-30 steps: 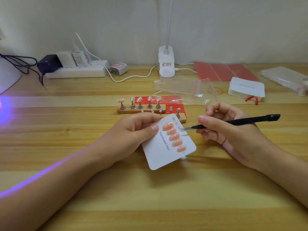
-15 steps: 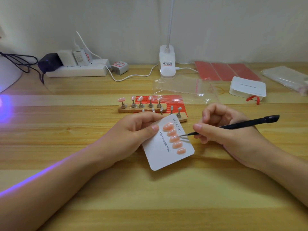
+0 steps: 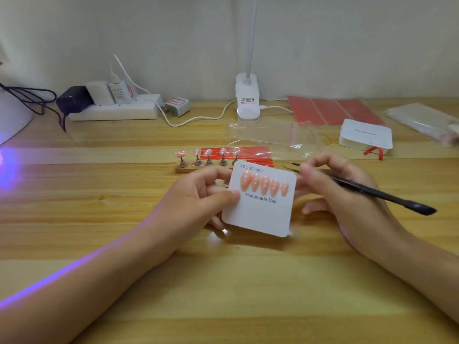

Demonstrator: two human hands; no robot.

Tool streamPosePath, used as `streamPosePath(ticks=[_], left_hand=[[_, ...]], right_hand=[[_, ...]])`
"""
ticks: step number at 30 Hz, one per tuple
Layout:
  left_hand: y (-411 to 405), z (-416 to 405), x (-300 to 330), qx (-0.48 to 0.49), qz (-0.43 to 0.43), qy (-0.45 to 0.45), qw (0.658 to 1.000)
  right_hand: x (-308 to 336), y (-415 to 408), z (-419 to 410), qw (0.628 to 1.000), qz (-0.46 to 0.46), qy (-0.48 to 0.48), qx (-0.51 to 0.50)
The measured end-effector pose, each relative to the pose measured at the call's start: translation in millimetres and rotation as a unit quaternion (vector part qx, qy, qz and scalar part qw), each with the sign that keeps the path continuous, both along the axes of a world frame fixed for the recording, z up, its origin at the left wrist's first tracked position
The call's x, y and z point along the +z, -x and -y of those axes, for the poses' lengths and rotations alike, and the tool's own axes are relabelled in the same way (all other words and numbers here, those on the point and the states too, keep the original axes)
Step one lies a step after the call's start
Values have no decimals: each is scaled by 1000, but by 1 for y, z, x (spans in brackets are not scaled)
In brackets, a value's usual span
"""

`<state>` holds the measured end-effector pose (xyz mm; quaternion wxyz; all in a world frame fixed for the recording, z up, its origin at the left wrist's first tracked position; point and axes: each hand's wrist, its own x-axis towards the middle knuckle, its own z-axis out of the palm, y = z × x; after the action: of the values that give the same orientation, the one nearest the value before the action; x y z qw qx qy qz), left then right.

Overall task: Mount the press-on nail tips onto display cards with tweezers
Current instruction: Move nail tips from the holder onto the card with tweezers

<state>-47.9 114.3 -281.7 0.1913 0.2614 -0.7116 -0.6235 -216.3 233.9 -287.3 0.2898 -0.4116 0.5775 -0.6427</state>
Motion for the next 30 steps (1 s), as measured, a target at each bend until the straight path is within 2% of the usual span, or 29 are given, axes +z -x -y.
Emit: streamPosePath(ticks=[2, 7, 12, 21, 27, 30], left_hand=[[-1, -2, 2, -7, 5, -11, 1000], [1, -2, 10, -54, 21, -20, 998], [6, -8, 11, -52, 14, 10, 998], [8, -11, 5, -36, 7, 23, 999], [7, -11, 7, -31, 25, 19, 999], [6, -8, 11, -30, 28, 48, 998]], right_hand=[[-2, 0, -1, 999, -16, 2, 28], [-1, 0, -2, 998, 7, 27, 59], [3, -6, -5, 994, -16, 26, 104], [2, -5, -5, 990, -65, 18, 123], [3, -6, -4, 991, -45, 21, 124], [3, -3, -5, 995, -29, 17, 98]])
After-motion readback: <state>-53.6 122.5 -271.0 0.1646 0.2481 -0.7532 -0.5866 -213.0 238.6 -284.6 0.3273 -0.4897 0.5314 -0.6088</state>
